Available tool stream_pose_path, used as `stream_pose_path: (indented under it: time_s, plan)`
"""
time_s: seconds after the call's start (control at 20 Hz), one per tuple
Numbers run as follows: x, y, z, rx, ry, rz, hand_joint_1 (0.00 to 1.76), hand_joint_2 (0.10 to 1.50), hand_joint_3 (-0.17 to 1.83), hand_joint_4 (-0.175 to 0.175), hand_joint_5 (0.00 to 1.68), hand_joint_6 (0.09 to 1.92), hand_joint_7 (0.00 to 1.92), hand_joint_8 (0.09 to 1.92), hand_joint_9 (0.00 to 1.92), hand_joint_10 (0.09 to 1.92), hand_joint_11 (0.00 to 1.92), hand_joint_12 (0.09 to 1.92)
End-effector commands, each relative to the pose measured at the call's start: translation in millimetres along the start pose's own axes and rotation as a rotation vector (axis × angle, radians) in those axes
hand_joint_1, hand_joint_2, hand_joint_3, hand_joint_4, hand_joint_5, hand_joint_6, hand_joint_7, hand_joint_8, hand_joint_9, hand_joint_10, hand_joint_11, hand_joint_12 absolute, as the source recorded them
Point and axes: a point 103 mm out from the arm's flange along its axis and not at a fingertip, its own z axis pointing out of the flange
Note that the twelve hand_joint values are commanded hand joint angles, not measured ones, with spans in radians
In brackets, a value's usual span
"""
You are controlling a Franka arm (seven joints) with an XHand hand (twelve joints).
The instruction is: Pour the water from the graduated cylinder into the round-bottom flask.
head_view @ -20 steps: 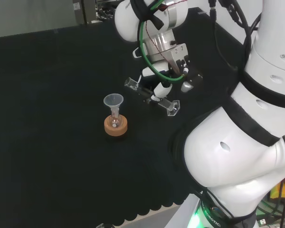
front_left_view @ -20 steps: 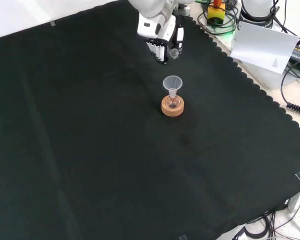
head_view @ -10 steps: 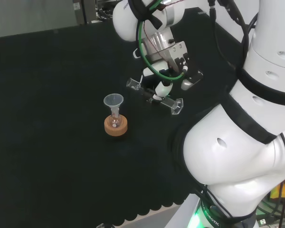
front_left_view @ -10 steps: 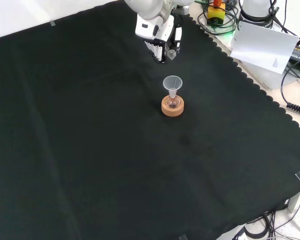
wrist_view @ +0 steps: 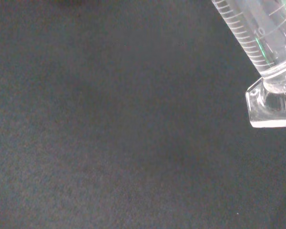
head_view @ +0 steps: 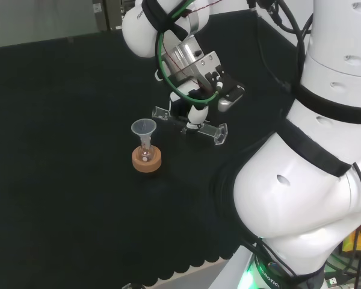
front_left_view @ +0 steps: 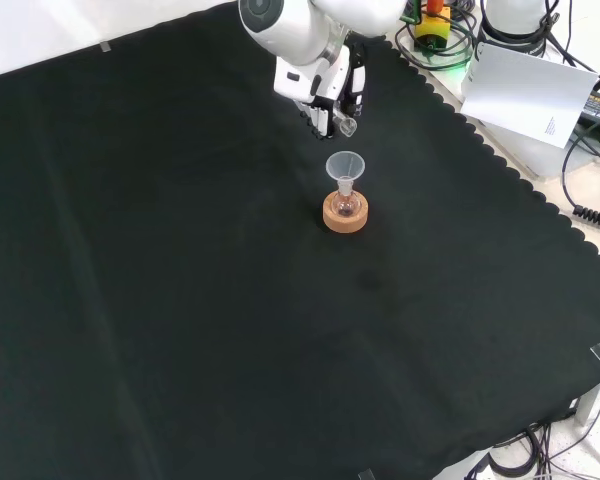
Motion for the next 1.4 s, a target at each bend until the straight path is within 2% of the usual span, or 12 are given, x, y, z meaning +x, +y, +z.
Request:
stream_pose_path:
  time_s: [0.05,0.7,1.4]
  plan:
    - [2.9,0.4,-4.5,0.040,-0.029,0.010,1.12,1.17,0.00,-0.147,0.90,1.13,1.10,0.52,1.37,0.13,1.30,0.73]
    - [3.1,-1.1,-12.2,0.127,-0.088,0.089,1.12,1.16,0.00,-0.147,0.90,1.13,1.10,0.52,1.37,0.12,1.30,0.73]
    - [4.3,-1.6,-21.5,0.204,-0.166,0.146,1.13,1.16,0.00,-0.149,0.90,1.13,1.11,0.52,1.38,0.12,1.30,0.73]
